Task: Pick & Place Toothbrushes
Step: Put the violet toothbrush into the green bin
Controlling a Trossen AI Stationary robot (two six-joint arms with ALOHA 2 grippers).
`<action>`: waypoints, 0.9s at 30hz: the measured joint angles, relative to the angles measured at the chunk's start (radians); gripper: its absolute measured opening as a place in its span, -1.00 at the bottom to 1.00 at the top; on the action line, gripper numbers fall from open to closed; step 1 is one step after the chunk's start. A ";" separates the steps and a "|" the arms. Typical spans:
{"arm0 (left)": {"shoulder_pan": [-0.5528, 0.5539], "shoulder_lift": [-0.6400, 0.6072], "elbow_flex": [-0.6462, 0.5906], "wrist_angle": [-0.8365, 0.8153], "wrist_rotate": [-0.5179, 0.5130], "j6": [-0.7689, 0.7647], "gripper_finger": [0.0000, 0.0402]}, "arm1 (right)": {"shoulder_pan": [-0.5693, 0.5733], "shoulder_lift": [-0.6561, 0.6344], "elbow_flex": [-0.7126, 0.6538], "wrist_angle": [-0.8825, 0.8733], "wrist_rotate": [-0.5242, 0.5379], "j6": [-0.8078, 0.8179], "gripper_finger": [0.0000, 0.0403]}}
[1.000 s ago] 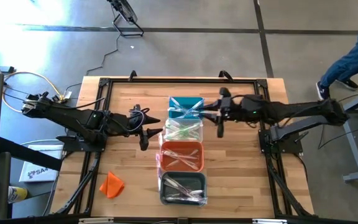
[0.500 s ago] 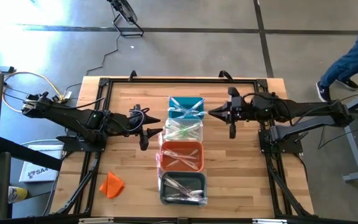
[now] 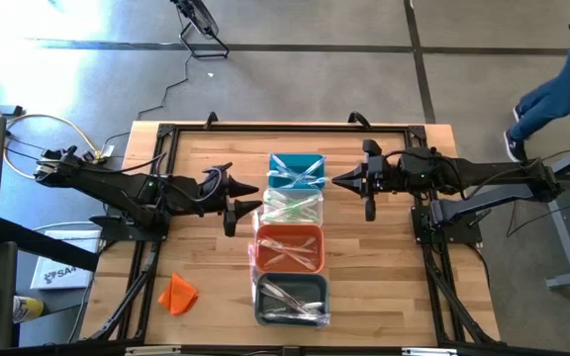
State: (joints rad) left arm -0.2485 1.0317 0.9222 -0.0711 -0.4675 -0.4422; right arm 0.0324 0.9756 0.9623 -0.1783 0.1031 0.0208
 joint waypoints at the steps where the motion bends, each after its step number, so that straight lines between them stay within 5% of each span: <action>1: 0.000 0.000 0.000 0.000 0.000 -0.012 -0.03 | -0.002 0.000 0.000 0.000 0.001 -0.001 -0.99; 10: 0.000 0.000 0.000 -0.083 -0.028 -0.104 -0.03 | -0.035 0.000 0.000 0.000 -0.001 0.000 -0.98; 17: 0.000 -0.008 0.000 -0.279 -0.034 -0.328 -0.03 | -0.035 0.000 0.000 0.001 0.002 0.027 -0.98; 27: 0.000 -0.008 0.000 -0.507 0.156 -0.402 -0.03 | -0.035 0.003 0.000 0.046 0.048 0.192 -0.98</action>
State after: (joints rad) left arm -0.2490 1.0237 0.9226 -0.5779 -0.3110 -0.8445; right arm -0.0021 0.9790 0.9623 -0.1321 0.1510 0.2127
